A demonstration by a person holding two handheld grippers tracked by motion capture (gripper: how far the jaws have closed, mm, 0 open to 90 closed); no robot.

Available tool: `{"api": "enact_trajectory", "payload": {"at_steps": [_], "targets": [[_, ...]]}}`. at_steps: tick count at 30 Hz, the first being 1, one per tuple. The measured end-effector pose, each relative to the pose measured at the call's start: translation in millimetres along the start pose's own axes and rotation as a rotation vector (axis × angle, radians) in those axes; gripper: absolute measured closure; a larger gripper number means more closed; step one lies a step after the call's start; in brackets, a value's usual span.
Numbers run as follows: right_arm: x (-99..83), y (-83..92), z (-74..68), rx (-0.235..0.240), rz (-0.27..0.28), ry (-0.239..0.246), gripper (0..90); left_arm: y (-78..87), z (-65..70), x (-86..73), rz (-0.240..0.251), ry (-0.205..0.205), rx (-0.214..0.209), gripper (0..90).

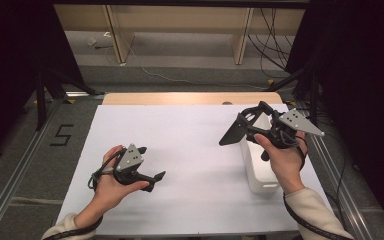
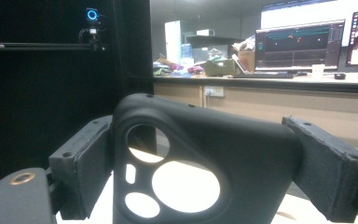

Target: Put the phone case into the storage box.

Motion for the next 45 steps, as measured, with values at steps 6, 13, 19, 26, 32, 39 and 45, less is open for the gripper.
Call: {"api": "enact_trajectory", "payload": {"at_steps": [6,13,19,26,32,39,45], "targets": [[1.4,0.9,3.2,-0.008,0.001,0.001,14.6,0.0,0.0,0.0,0.000,0.000,0.000,0.5],[3.4,1.9,6.5,-0.018,0.006,-0.001,14.6,0.0,-0.1,0.0,0.000,0.001,0.000,0.6],[4.3,2.5,10.0,-0.028,0.006,-0.001,14.7,0.0,-0.1,0.1,0.001,0.002,0.001,0.7],[7.3,3.6,13.8,-0.037,0.015,-0.002,14.7,0.0,-0.2,-0.1,0.001,0.002,0.000,0.7],[8.2,4.4,16.3,-0.043,0.015,-0.002,14.7,0.3,-0.3,0.2,0.002,0.002,0.001,0.7],[10.1,5.8,21.4,-0.057,0.018,-0.002,14.8,0.4,-0.3,0.8,0.007,0.004,0.000,1.0],[11.2,6.9,25.9,-0.068,0.017,-0.001,14.7,0.6,-0.1,1.2,0.011,0.007,-0.003,1.5]]}}
Point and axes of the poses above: each handheld gripper's, and its own axes: y roughly backward along the jaws, x roughly out of its top, z roughly to its right, the point moved 9 cm from there along -y, roughly forward along the jaws, and after that the axes turned 6 degrees about -x, right-handed, at the moved point
